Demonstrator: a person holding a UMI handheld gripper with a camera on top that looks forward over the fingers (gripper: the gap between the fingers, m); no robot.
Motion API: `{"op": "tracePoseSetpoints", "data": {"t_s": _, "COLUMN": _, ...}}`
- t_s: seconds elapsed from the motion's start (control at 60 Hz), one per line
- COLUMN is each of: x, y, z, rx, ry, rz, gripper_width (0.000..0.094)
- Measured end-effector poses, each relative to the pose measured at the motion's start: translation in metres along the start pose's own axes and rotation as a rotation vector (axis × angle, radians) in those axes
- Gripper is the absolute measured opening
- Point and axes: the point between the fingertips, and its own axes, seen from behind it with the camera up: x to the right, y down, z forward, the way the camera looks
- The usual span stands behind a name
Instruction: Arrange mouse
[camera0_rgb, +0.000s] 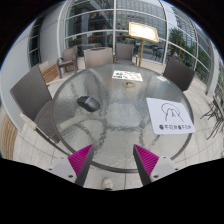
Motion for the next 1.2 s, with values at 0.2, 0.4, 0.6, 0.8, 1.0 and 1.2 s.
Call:
{"op": "tracePoseSetpoints", "data": {"t_s": 0.2, "x": -0.058, "y": -0.018, "z": 0.067, "rx": -0.063, "ry": -0.051, "rz": -0.045, "gripper_width": 0.0806}}
{"op": "tracePoseSetpoints", "data": {"t_s": 0.4, "x": -0.085, "y": -0.082, "z": 0.139, "rx": -0.058, "ry": -0.053, "rz": -0.043, "gripper_width": 0.0810}}
{"op": "tracePoseSetpoints", "data": {"t_s": 0.6, "x": -0.090, "y": -0.136, "z": 0.192, "rx": -0.058, "ry": -0.039, "rz": -0.017, "gripper_width": 0.0808}}
{"op": "tracePoseSetpoints", "data": {"t_s": 0.8, "x": -0.073, "y": -0.162, "z": 0.224, "rx": -0.070, "ry": 0.005, "rz": 0.043, "gripper_width": 0.0680}}
{"op": "tracePoseSetpoints", "data": {"t_s": 1.0, "x": -0.061, "y": -0.169, "z": 0.227, "rx": -0.049, "ry": 0.032, "rz": 0.126, "gripper_width": 0.0464}}
{"op": "tracePoseSetpoints", "data": {"t_s": 1.2, "x": -0.058, "y": -0.168, "z": 0.227, "rx": -0.066, "ry": 0.019, "rz": 0.166, "gripper_width": 0.0338}}
